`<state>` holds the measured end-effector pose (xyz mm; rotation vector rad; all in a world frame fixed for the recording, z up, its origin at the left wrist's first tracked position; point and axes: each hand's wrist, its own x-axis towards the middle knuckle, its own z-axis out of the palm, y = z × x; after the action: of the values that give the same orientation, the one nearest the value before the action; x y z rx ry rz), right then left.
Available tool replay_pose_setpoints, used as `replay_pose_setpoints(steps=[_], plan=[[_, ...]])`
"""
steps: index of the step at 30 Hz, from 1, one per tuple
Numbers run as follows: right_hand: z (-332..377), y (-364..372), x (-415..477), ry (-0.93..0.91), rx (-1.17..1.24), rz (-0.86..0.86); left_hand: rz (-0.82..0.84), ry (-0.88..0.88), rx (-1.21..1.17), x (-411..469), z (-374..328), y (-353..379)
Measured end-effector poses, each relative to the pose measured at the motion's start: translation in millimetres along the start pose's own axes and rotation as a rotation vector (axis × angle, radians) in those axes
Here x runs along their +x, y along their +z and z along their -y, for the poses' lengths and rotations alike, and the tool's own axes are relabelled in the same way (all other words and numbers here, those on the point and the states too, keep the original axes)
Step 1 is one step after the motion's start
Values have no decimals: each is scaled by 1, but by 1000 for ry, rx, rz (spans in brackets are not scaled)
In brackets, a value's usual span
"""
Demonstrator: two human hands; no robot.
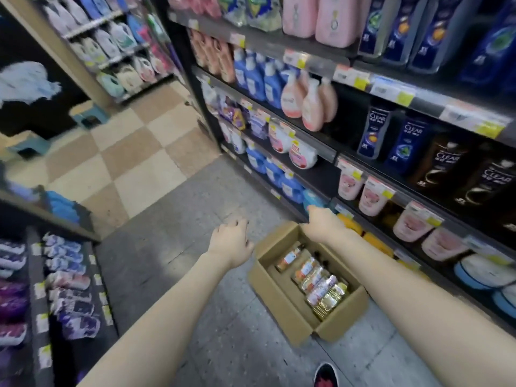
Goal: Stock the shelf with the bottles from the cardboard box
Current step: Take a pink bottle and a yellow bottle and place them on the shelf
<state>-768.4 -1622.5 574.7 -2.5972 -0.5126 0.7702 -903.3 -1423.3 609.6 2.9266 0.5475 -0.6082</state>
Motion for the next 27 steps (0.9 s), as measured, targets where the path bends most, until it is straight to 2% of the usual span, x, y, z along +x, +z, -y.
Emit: replay_pose_setpoints(steps=[8,14,18,21,24,27], plan=[[-61,36,67,364,187,45,229,228,78,144,-21,42],[-88,85,105,747,366,-45,377,424,125,250,-29,88],[-85,132,108,948,491,-62,492,477,106,272,-25,124],[-84,162,111,1025,607,-102,573,492,81,285,-30,151],[-96,198,117,1120,620,-99,619,483,62,294,-35,183],[-113,237,130,1140,670,-102,647,467,39,303,-40,218]])
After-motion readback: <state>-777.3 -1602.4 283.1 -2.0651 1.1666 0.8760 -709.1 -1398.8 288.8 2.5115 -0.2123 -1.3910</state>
